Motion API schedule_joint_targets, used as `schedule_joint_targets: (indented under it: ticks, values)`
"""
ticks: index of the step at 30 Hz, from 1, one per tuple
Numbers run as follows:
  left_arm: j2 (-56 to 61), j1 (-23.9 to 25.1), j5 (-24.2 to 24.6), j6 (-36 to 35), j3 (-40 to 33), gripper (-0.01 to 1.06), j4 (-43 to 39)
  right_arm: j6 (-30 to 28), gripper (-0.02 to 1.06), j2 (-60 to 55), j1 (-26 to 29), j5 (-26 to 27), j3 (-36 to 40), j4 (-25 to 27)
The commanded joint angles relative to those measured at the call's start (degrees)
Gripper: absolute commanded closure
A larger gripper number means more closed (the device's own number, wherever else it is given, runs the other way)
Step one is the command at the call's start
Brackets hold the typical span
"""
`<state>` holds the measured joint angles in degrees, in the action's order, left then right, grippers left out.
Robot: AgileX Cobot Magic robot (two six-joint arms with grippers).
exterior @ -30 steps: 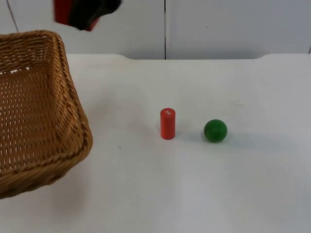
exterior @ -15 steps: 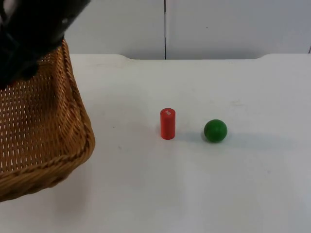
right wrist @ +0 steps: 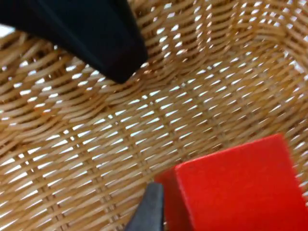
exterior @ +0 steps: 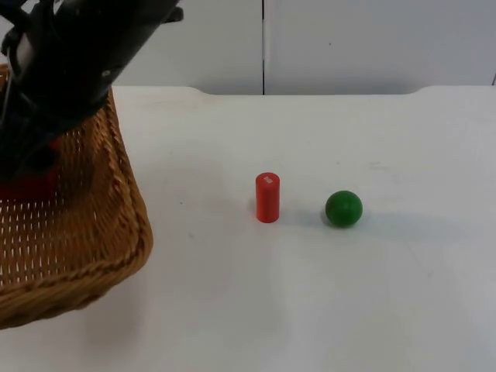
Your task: Pick up the basket with the left hand and place the object to the left of the red cylinder into the basket with the right hand.
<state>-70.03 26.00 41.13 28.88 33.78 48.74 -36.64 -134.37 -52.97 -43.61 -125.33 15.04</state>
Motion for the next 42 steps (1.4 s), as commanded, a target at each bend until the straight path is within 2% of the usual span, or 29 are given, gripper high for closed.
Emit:
schedule_joint_targets:
  ticks: [1, 5, 9, 10, 13, 16, 20, 21, 25, 26, 30, 35, 42]
  values:
    - [0.3, 0.3, 0.5, -0.2, 0.2, 1.05, 1.6, 0.2, 0.24, 2.3, -0.2, -0.7, -0.4, 0.0]
    - [0.3, 0.3, 0.5, -0.2, 0.2, 1.05, 1.6, 0.4, 0.24, 5.9, 1.1, -4.1, -0.4, -0.5]
    - [0.3, 0.3, 0.3, -0.2, 0.2, 1.05, 1.6, 6.8, 0.24, 11.7, 5.4, -12.2, -0.4, -1.0]
    - [0.3, 0.3, 0.3, -0.2, 0.2, 1.05, 1.6, 6.8, 0.24, 11.7, 5.4, -12.2, -0.4, -1.0]
    - [0.3, 0.3, 0.2, -0.2, 0.2, 1.05, 1.6, 10.9, 0.24, 16.2, 9.8, -15.3, 1.0, -1.0]
    - [0.3, 0.3, 0.2, -0.2, 0.2, 1.05, 1.6, 13.7, 0.24, 19.4, 12.7, -15.0, 4.5, -1.2]
    - [0.3, 0.3, 0.3, -0.2, 0.2, 1.05, 1.6, 15.9, 0.24, 28.1, 18.6, -11.2, 18.6, -1.7]
    - [0.3, 0.3, 0.3, -0.2, 0.2, 1.05, 1.6, 15.9, 0.24, 28.1, 18.6, -11.2, 18.6, -1.7]
    - [0.3, 0.3, 0.4, -0.2, 0.2, 1.05, 1.0, 18.3, 0.24, 40.6, 24.4, -6.5, 38.3, -1.7]
    - [0.3, 0.3, 0.4, -0.2, 0.2, 1.05, 1.0, 18.3, 0.24, 40.6, 24.4, -6.5, 38.3, -1.7]
    - [0.3, 0.3, 0.7, -0.2, 0.2, 1.05, 0.9, 20.6, 0.24, 51.3, 28.0, -6.1, 51.3, -1.7]
    - [0.3, 0.3, 2.1, -0.2, 0.2, 1.05, 0.8, 20.7, 0.24, 59.3, 28.8, -6.6, 58.3, -3.5]
    - [-0.5, 0.3, 1.9, -0.2, 0.2, 1.05, 1.4, 20.7, 0.24, 65.4, 28.8, -6.6, 61.0, -4.5]
